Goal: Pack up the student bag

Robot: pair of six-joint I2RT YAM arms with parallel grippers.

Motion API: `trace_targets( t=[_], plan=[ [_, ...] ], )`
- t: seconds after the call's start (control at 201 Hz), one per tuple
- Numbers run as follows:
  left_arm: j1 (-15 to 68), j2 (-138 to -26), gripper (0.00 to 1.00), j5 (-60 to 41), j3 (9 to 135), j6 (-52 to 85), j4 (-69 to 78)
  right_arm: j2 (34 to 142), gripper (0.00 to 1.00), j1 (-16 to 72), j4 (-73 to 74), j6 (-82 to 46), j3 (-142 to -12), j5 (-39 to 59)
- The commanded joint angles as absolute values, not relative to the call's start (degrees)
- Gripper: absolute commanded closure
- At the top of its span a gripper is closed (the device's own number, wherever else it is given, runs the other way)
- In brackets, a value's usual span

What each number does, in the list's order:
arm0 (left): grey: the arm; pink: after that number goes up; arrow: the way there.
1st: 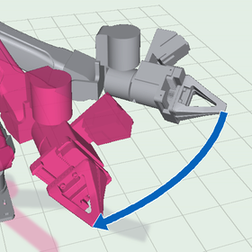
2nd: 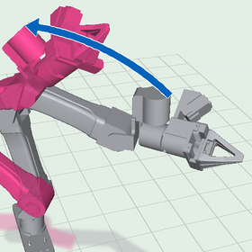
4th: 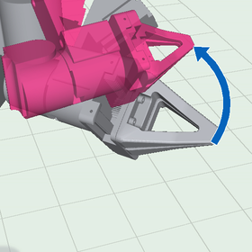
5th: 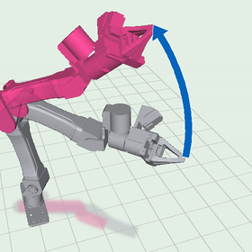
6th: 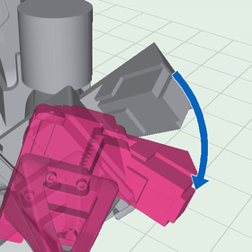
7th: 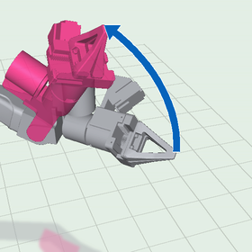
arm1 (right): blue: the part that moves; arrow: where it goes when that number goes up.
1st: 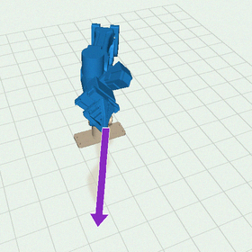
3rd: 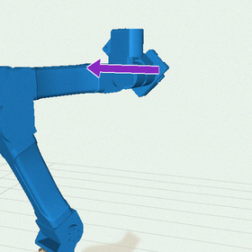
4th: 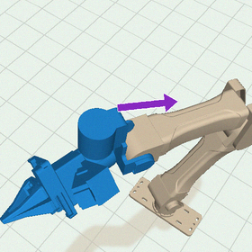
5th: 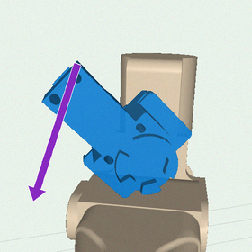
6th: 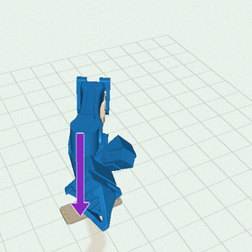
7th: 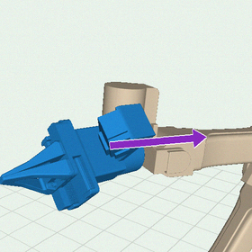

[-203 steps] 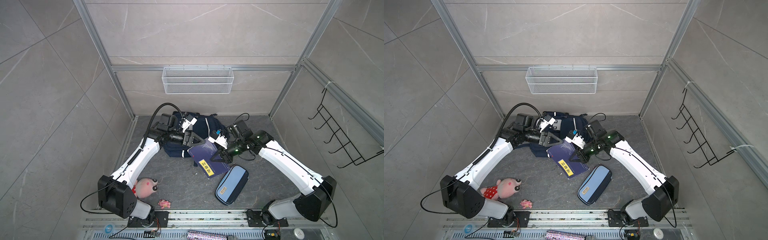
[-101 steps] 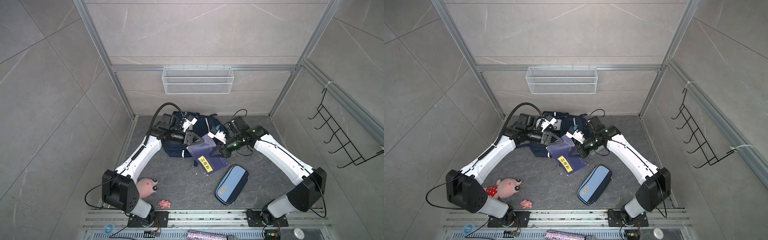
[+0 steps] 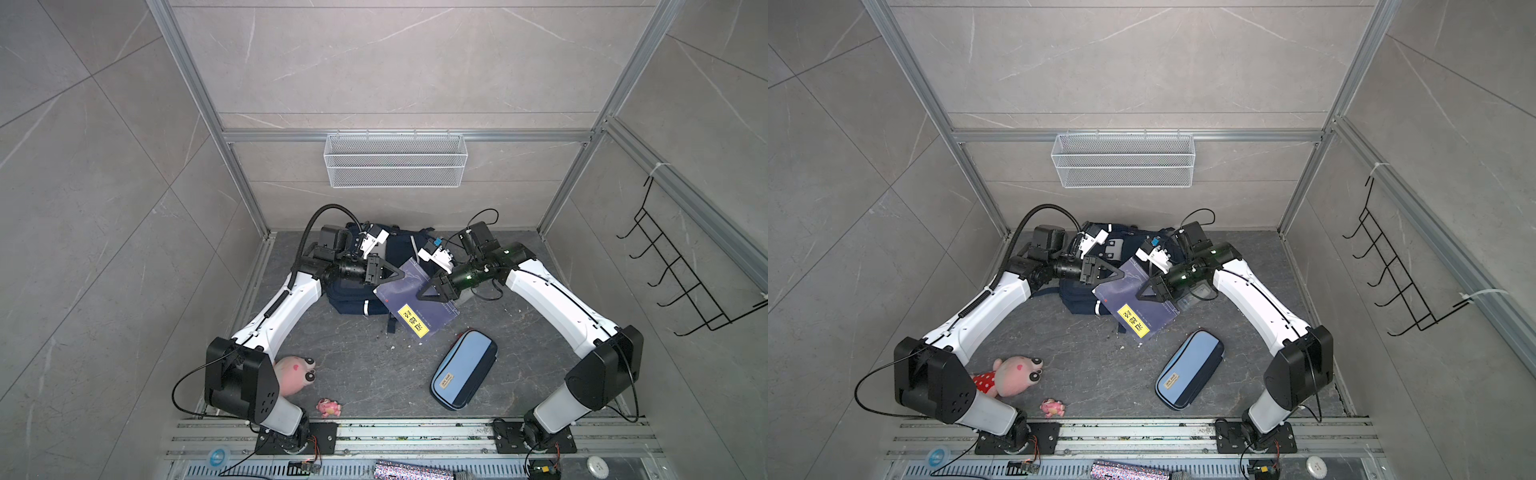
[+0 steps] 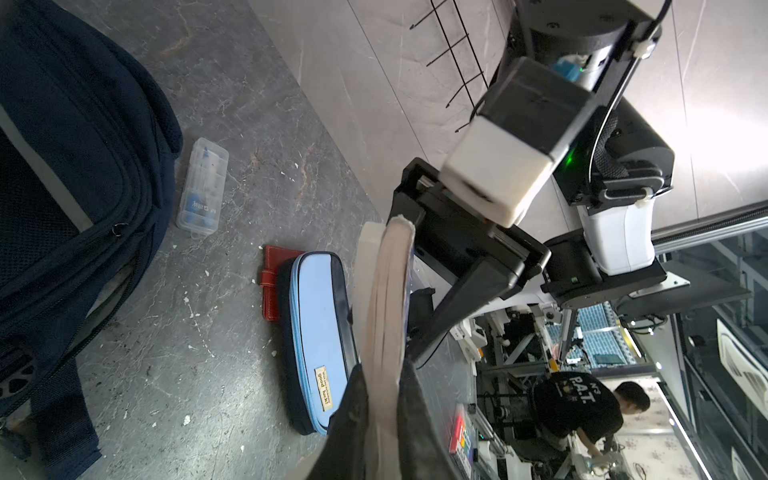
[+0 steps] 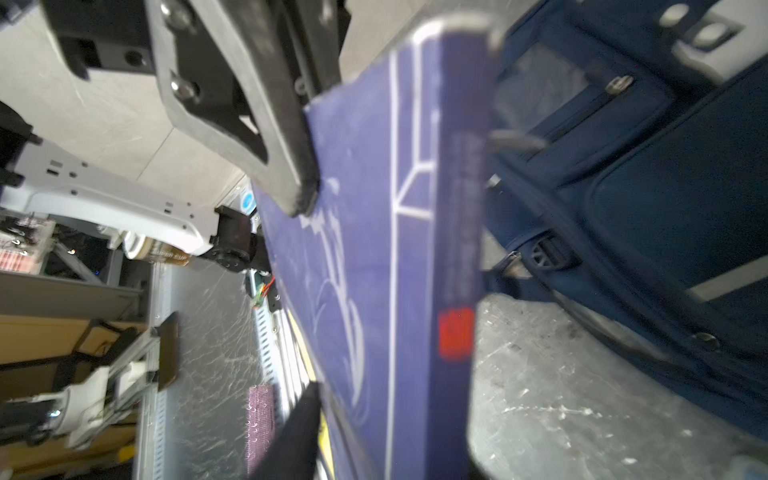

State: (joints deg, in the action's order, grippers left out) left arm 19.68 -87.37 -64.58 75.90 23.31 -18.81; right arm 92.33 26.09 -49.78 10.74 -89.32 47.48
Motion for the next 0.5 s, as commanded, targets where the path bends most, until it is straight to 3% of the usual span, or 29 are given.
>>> trace_targets(
  t=[0.0,0.11,0.259,0.493],
  plan=[
    [17.14,-86.53,1.00,-66.18,77.10,30.58,-8.48,87.41,0.43,24.13,-45.58,7.69,-86.08,46.89],
    [15.49,-86.66,1.00,-65.48,77.06,33.42,-4.57,84.06,0.41,20.75,-41.72,3.22,-81.34,46.88],
    [13.18,-86.18,1.00,-62.24,73.74,41.59,7.17,81.15,0.35,13.55,-31.87,-13.08,-74.52,47.72],
    [12.92,-86.48,1.00,-52.22,71.05,47.33,15.85,78.11,0.32,13.16,-1.47,-37.47,-62.61,51.00]
  ],
)
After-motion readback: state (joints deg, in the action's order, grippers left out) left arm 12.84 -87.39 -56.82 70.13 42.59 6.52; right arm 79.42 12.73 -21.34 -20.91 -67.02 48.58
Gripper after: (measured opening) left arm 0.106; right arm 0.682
